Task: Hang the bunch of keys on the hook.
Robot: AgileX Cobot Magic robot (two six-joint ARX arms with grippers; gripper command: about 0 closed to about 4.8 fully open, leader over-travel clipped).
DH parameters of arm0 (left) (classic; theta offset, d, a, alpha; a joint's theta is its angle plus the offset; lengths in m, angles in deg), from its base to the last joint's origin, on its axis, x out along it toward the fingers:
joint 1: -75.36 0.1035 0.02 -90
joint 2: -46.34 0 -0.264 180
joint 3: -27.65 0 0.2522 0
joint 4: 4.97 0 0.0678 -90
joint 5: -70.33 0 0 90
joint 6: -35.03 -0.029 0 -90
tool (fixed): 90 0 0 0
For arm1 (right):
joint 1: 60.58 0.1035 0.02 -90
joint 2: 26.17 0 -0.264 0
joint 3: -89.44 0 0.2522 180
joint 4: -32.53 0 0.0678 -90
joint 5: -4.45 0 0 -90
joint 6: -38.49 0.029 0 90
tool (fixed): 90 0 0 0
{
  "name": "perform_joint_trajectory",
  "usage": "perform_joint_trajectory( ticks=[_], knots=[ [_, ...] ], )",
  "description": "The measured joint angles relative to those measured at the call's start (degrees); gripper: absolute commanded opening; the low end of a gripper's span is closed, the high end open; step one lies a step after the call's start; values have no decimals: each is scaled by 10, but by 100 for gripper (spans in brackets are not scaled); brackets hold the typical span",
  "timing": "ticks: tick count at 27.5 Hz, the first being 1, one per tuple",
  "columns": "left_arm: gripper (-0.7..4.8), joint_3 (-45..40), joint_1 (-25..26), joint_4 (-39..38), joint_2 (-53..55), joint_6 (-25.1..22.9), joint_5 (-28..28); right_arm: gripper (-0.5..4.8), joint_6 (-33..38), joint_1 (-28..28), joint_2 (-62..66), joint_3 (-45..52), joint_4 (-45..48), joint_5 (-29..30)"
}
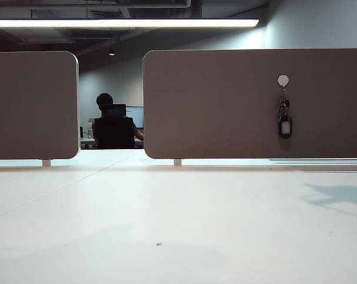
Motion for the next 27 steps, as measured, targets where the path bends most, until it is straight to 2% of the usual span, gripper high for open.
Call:
perform_joint_trajectory(
  ticks=[6,12,16,21,27],
  knots=[
    [-6,-77,0,70,0,12,-30,-9,23,5,-146,159,11,-25],
    [-6,-111,0,86,-1,12,-33,-9,26,25,-280,311,43,-27],
    [-6,-132,0,95,-1,24,-33,-9,47,23,-382,403,76,-52],
    [-6,-152,0,98,-1,27,-29,-9,76,24,-484,490,93,-53],
    [-6,-191,0,154,-1,27,-18,-9,104,24,-577,568,90,-53]
  ],
)
